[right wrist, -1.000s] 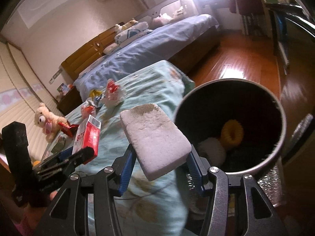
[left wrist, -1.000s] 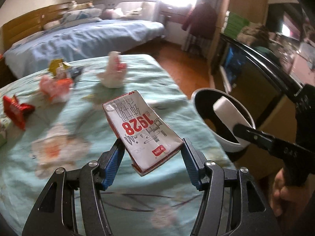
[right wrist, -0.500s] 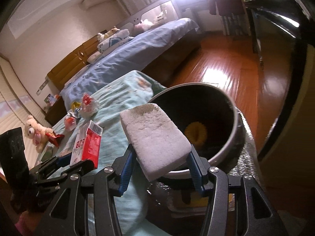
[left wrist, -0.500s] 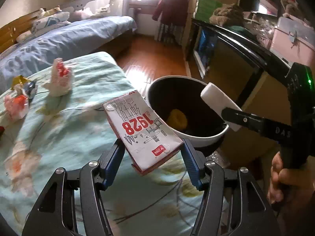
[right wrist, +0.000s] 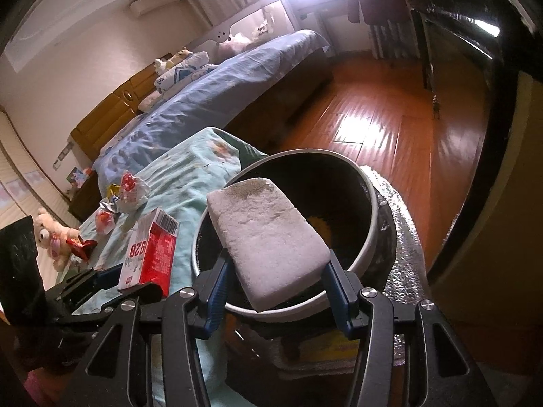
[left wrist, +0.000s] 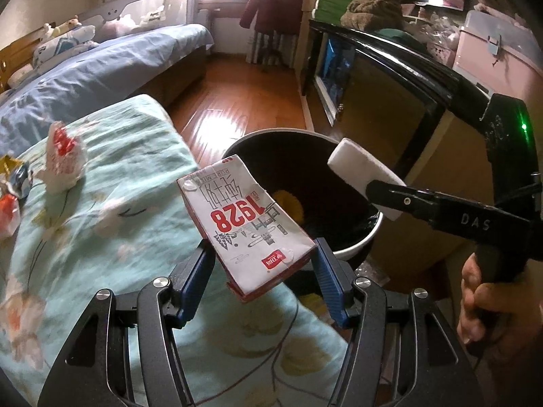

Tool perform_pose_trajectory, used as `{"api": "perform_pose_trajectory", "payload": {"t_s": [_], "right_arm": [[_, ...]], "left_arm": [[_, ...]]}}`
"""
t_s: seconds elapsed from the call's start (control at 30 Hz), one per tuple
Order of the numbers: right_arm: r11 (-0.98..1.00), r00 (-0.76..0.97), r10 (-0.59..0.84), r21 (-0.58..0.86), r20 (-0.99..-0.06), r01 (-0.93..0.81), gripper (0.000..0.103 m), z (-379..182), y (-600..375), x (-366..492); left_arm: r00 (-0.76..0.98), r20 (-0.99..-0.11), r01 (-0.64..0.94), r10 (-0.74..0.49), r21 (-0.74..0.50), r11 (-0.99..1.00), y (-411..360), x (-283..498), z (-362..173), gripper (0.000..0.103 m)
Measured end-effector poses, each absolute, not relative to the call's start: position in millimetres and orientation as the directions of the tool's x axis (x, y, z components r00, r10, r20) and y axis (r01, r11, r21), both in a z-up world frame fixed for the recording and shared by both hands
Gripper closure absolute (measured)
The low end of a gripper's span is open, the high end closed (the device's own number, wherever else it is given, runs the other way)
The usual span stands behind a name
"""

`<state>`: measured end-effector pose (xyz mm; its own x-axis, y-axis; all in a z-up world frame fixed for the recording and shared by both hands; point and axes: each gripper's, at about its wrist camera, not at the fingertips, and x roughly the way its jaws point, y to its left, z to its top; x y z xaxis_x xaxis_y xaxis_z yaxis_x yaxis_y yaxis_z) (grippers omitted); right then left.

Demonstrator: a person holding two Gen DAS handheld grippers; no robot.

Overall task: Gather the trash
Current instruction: 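Carry the white carton and foam block over the trash bin with both tools, then open the left tool to drop the carton while the right drops the foam block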

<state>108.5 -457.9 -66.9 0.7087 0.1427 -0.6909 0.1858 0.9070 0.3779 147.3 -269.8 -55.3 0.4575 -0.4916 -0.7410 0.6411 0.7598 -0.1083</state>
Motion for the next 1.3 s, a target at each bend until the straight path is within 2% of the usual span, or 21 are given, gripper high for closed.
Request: {"api": "perform_pose_trajectory", "payload": {"t_s": [0.8, 1.3], "right_arm": [[0.902, 0.689, 0.123, 0.369, -0.715, 0.222, 0.049, -73, -478, 128], [0.886, 0.676, 0.153, 0.403, -0.721, 0.229, 0.043, -78, -483, 133]], "left_arm": [[0.379, -0.774, 0.692, -0.507, -0.127, 0.711, -306, 171, -64, 0.044], [0.371, -0.789, 0.690, -0.490, -0.119, 0.714, -311, 176, -64, 0.043]]}}
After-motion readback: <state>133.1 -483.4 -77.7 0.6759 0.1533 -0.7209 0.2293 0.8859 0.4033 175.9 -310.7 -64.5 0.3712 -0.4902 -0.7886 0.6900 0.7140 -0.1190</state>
